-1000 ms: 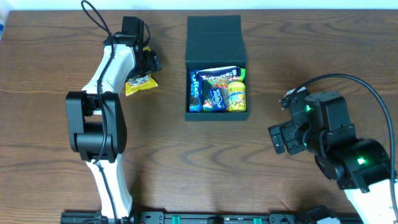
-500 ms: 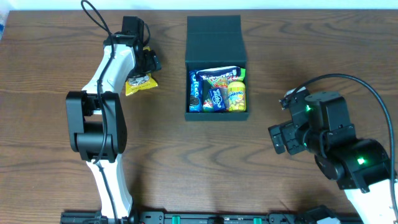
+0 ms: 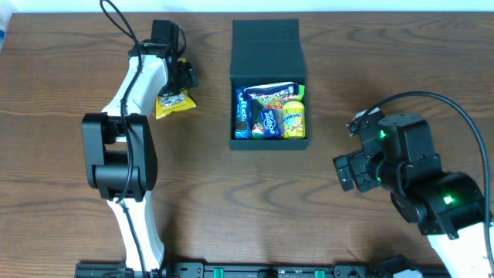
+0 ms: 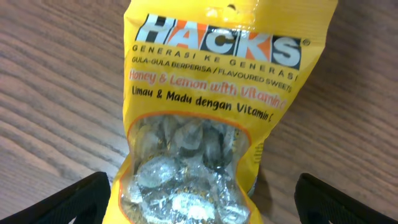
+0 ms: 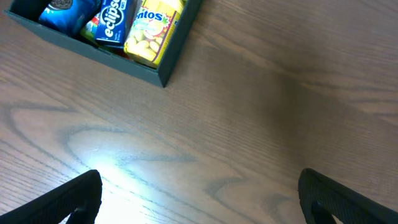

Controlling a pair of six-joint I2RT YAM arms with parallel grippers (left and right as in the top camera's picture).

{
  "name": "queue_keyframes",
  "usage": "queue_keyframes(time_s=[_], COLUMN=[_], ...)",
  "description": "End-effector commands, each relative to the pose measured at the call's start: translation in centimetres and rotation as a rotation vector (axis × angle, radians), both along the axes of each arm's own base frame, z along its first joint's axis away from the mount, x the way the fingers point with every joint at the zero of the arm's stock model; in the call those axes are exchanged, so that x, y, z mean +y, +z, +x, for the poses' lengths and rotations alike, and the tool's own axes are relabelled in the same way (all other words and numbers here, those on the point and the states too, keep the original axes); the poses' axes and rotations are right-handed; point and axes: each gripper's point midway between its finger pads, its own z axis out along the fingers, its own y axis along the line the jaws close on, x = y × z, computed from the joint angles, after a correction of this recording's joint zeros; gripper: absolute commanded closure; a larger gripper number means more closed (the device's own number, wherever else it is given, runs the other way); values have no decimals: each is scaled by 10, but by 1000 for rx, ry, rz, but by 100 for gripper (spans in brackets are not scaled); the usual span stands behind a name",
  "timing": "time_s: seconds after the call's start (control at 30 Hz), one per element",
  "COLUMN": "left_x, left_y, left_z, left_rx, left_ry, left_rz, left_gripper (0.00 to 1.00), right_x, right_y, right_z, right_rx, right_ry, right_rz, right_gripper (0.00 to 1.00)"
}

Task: Pack container
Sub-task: 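Close the left gripper on the Hacks bag top and lift it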

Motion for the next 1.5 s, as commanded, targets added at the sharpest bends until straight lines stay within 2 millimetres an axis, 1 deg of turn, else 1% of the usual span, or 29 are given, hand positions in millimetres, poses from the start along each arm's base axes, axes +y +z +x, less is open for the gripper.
queue_keyframes(time_s=[0.0,0.23,0.37,0.43,0.5,0.67,0.73,0.8,0.87,1.0,1.07,1.13,1.3,1.4,1.47], left_x=[9,9,9,9,9,9,9,9,9,9,8,6,-4,-6,-6], left_y=[-14,-27,-28,-28,-28,-28,-28,-28,-28,-29,-29,-30,-30,-27,-24], left_z=[-2,-4,-4,-3,-3,-3,-3,-3,-4,-5,-6,-7,-7,-6,-6], left_rx=[29,56,56,54,53,55,55,55,56,61,66,71,72,72,72], left_ry=[6,6,9,9,9,9,9,9,9,8,8,5,-10,-12,-12], left_rz=[31,31,30,30,30,30,30,30,31,31,26,14,-43,-49,-49], left_gripper=[5,5,4,1,10,26,30,36,40,55,60,70,74,82,86], right_x=[-3,-3,-2,-2,-2,-2,-2,-2,-2,-2,-2,-2,-2,-2,-2], right_y=[2,2,2,3,3,4,3,3,3,3,3,4,3,4,3], right_z=[1,1,2,3,3,4,4,4,4,4,4,4,4,4,4], right_rx=[-11,-11,-13,-16,-19,-22,-21,-21,-21,-21,-21,-22,-21,-22,-21], right_ry=[-12,-12,-11,-11,-11,-11,-11,-11,-11,-11,-11,-11,-11,-11,-11], right_rz=[-2,-2,-1,0,0,1,1,1,1,1,2,1,1,1,1], right_gripper=[1,1,1,1,1,1,1,1,1,1,1,1,1,1,1])
